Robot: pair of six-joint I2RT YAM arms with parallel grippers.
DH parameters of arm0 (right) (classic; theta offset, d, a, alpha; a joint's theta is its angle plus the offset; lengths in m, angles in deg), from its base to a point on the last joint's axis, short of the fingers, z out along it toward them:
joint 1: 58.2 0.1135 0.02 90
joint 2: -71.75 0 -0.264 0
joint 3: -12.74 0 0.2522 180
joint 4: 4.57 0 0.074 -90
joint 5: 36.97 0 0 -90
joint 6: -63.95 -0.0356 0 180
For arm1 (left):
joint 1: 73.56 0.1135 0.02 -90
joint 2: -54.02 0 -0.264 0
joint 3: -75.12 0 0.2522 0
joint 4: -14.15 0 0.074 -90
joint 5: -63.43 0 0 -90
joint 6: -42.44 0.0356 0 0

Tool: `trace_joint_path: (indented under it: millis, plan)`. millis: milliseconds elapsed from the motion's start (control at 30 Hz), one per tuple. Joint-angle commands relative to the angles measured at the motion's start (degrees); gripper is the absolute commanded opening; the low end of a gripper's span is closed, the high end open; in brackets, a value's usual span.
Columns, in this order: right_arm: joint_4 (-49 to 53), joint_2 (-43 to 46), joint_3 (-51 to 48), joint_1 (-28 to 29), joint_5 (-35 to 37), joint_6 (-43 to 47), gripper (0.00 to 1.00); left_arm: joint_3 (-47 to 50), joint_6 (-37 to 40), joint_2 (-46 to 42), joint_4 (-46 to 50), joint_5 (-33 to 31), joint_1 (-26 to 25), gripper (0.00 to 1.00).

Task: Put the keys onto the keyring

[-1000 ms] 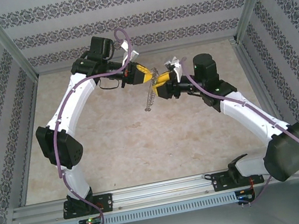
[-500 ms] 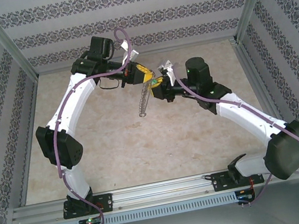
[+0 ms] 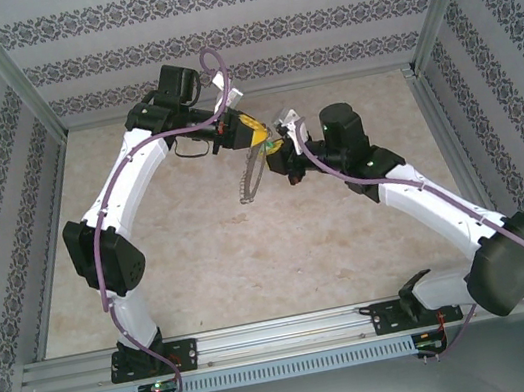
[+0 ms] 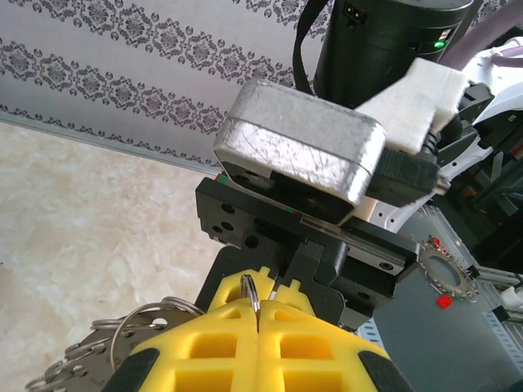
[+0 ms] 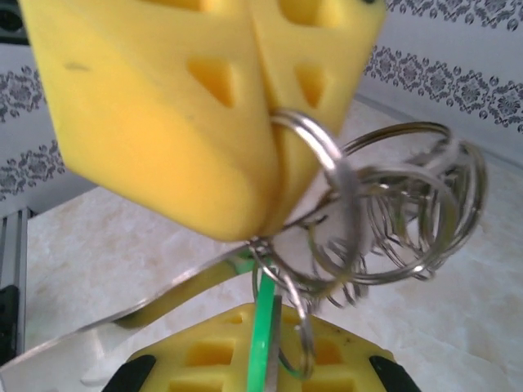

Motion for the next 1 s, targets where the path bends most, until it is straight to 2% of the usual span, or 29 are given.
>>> trace_joint_path:
  millis: [0,67,100,167,333,533,800,967]
  plan:
    - [7.09,-1.60,3.22,3.17,-4.82,5.50,0.09,-0.02,-0.36,-2.14,-4.18,1.36,-0.57,0.00]
    - [8.90,-1.65,3.71,3.15,-4.30,6.37,0.32,0.07,-0.29,-2.10,-4.25,1.34,-0.51,0.00]
    - [9.58,-1.36,3.73,2.97,-3.68,6.73,0.40,0.05,-0.35,-2.14,-4.25,1.31,-0.53,0.00]
    - [10.63,-0.42,3.72,1.86,-4.03,6.84,0.45,0.06,-0.27,-2.13,-4.09,1.29,-0.52,0.00]
    - [9.78,4.05,2.04,-4.90,-9.94,3.54,0.46,0.14,0.20,-2.24,-3.73,1.34,-0.48,0.00]
    - [-2.22,9.60,-3.05,-12.79,-11.26,-6.92,0.46,0.33,0.34,-2.41,-3.66,1.43,-0.52,0.00]
    - [-8.77,5.57,-1.02,-12.85,-5.57,-14.44,0.39,0.42,0.49,-2.44,-3.62,1.54,-0.47,0.00]
    - [-10.10,2.32,0.90,-11.68,-3.77,-16.26,0.39,0.49,0.37,-2.49,-3.61,1.52,-0.46,0.00]
